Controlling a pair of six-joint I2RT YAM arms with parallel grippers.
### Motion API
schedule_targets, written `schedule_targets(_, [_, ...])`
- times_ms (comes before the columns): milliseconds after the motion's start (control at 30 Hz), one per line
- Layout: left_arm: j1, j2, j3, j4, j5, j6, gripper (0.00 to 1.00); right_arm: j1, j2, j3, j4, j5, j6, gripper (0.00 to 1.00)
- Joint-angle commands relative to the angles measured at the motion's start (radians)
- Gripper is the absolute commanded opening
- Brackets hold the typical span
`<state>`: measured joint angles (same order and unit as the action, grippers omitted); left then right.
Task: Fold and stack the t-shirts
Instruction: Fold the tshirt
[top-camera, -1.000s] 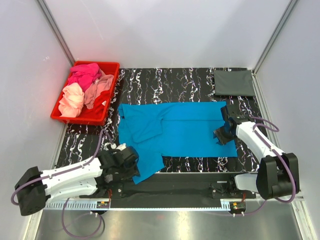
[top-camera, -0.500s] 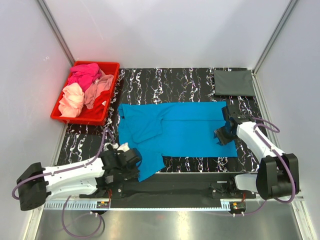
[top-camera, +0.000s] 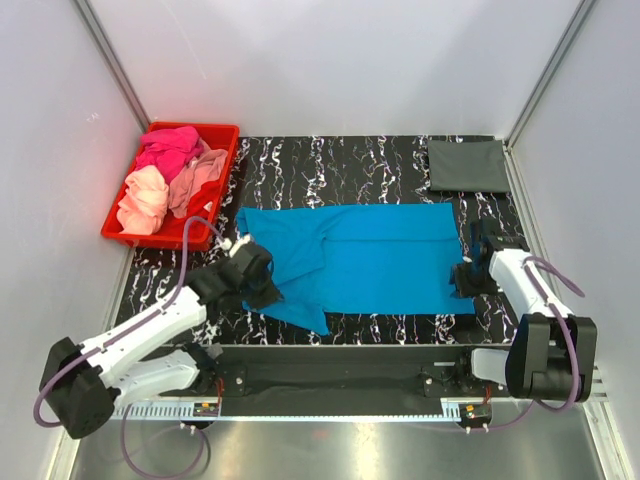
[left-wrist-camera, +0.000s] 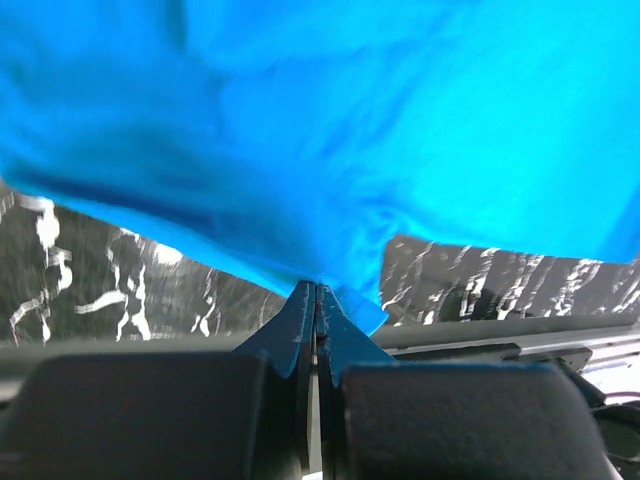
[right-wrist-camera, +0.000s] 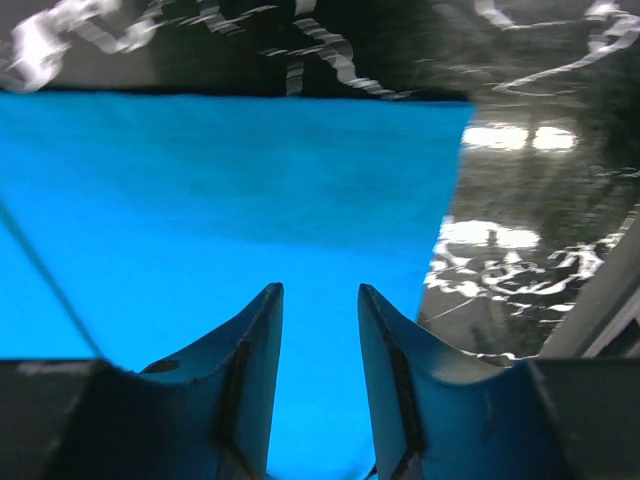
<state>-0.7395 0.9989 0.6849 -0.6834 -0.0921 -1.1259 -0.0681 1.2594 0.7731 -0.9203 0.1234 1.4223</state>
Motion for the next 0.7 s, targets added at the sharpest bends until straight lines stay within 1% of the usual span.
schedule_targets(0, [0.086,0.004,0.082,0.033,0.038,0.156,0.00,-0.022,-0.057,-0.046,-0.022,0.088,0.109,0.41])
schedule_targets(100, [0.167,0.013,0.088,0.044,0.083,0.225,0.00,-0.032,-0.069,-0.043,-0.057,0.137,0.112,0.41])
schedule_targets(133, [0.219,0.017,0.090,0.057,0.086,0.254,0.00,-0.033,-0.069,-0.043,-0.066,0.150,0.112,0.41])
schedule_targets(200, [0.276,0.015,0.091,0.073,0.143,0.273,0.00,-0.041,-0.071,-0.058,-0.068,0.157,0.113,0.41])
schedule_targets(433, [0.396,0.050,0.126,0.100,0.219,0.347,0.00,-0.042,-0.032,-0.104,-0.035,0.171,0.125,0.42])
schedule_targets(667, [0.450,0.121,0.162,0.139,0.268,0.373,0.00,-0.042,-0.060,-0.156,-0.022,0.176,0.142,0.43])
